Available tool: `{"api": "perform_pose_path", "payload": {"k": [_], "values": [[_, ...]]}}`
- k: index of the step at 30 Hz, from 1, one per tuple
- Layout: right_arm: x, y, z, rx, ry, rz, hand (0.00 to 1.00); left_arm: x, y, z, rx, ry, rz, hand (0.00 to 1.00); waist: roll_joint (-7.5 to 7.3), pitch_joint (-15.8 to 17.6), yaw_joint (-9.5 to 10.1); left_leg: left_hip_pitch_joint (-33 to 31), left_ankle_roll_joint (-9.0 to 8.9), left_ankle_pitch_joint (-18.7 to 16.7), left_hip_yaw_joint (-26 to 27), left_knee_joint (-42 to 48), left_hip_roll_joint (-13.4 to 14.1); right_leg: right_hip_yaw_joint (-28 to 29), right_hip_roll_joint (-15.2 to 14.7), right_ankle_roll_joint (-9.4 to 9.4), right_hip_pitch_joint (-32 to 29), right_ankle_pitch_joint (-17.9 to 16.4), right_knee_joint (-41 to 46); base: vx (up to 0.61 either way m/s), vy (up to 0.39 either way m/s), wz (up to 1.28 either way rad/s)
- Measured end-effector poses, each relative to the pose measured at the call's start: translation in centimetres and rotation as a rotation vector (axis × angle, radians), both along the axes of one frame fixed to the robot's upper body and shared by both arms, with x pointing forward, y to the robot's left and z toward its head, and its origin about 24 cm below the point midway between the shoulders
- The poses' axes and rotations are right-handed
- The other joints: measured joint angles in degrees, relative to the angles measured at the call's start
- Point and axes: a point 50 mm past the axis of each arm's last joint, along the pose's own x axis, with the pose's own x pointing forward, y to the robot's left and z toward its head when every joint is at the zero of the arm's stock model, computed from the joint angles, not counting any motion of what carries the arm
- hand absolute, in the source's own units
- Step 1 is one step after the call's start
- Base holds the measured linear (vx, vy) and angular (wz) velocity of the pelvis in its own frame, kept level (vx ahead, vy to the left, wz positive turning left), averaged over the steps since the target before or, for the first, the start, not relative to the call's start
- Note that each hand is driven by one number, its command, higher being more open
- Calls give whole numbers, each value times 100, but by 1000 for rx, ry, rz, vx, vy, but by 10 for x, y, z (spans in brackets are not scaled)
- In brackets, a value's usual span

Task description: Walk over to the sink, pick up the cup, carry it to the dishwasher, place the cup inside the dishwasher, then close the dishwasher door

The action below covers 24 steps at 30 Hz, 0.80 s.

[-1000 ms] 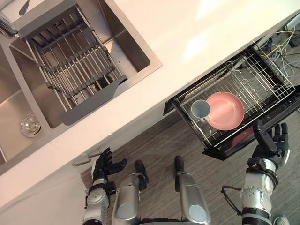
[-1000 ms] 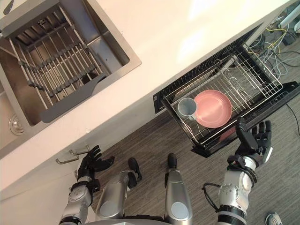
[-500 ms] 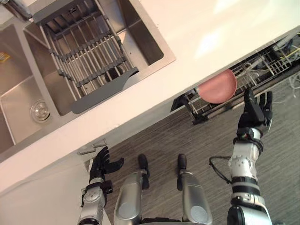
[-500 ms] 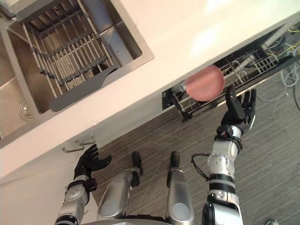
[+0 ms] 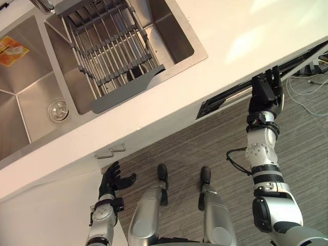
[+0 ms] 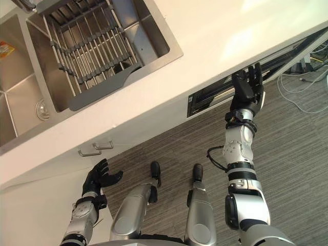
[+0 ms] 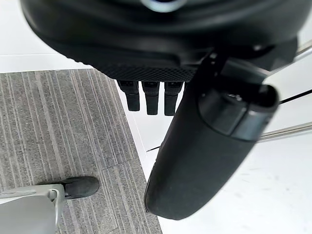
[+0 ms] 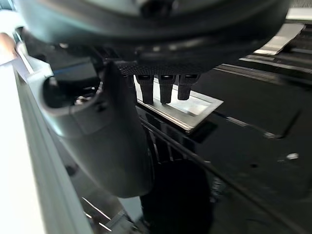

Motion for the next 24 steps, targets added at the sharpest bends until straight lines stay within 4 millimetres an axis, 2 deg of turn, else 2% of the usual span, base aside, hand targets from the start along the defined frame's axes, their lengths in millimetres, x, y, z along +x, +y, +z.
{"api": "perform_pose_path", "payload": {"k": [2,4,5,6,8,9,10,12,14,15,17,22,24], "values": [[-3,0,-11,-44,40,22,90,0,0,0,0,1,0,90,0,0,5,26,-5,7,-14,-9,6,-14,19,-8,57,40,-58,-58,2,6],[-15,3,-42,-115,145,80,90,-1,1,0,1,4,-3,90,-8,-5,12,177,-9,49,-65,-122,-7,-72,18,-8,222,44,-135,-18,-5,11],[-19,4,-51,-125,174,94,90,-1,1,0,2,4,-5,90,-10,-11,15,209,-10,58,-74,-151,-11,-84,19,-8,255,43,-150,13,0,16],[-35,5,-81,-145,268,121,90,-1,3,0,6,4,-10,90,-21,-48,3,264,-20,75,-126,-196,-32,-144,11,2,323,26,-169,30,1,13],[-48,3,-99,-157,337,130,90,-1,4,0,8,4,-15,90,-28,-58,-15,296,-20,76,-165,-213,-48,-182,-2,14,368,4,-168,41,4,15],[-59,2,-115,-179,404,136,90,-1,5,0,10,6,-20,90,-40,-64,-50,332,-20,77,-202,-223,-68,-231,-21,34,428,-20,-169,65,19,21],[-78,-1,-138,-205,505,142,90,-3,8,-1,16,17,-20,90,-104,-103,-113,417,-18,81,-239,-247,-100,-287,-43,61,532,-46,-178,66,23,20],[-99,-2,-161,-220,603,141,90,-6,12,-3,25,35,-20,90,-216,-207,-155,517,-18,81,-255,-305,-133,-331,-67,75,642,-64,-217,71,30,10],[-138,-9,-193,-247,761,128,90,-12,16,-8,33,76,-29,90,-426,-530,-200,633,-16,82,-260,-377,-171,-354,-100,87,783,-71,-328,72,36,6],[-147,-10,-199,-251,794,122,90,-14,17,-9,34,86,-33,90,-479,-590,-207,692,-17,82,-266,-393,-183,-360,-110,92,851,-74,-355,58,36,6],[-179,-17,-217,-266,911,94,90,-25,19,-14,36,118,-35,90,-660,-920,-289,911,-3,92,-269,-563,-218,-368,-138,122,1028,-98,-422,55,41,3],[-228,-30,-233,-332,1068,75,90,-40,20,-24,27,181,-44,90,-739,-1324,-307,1342,-12,192,-262,-988,-290,-383,-191,182,1268,-181,-445,0,0,0],[-241,-31,-238,-338,1111,85,90,-48,21,-27,30,208,-48,90,-743,-1450,-307,1447,-13,258,-264,-1137,-299,-394,-194,207,1315,-209,-455,0,0,0]]}}
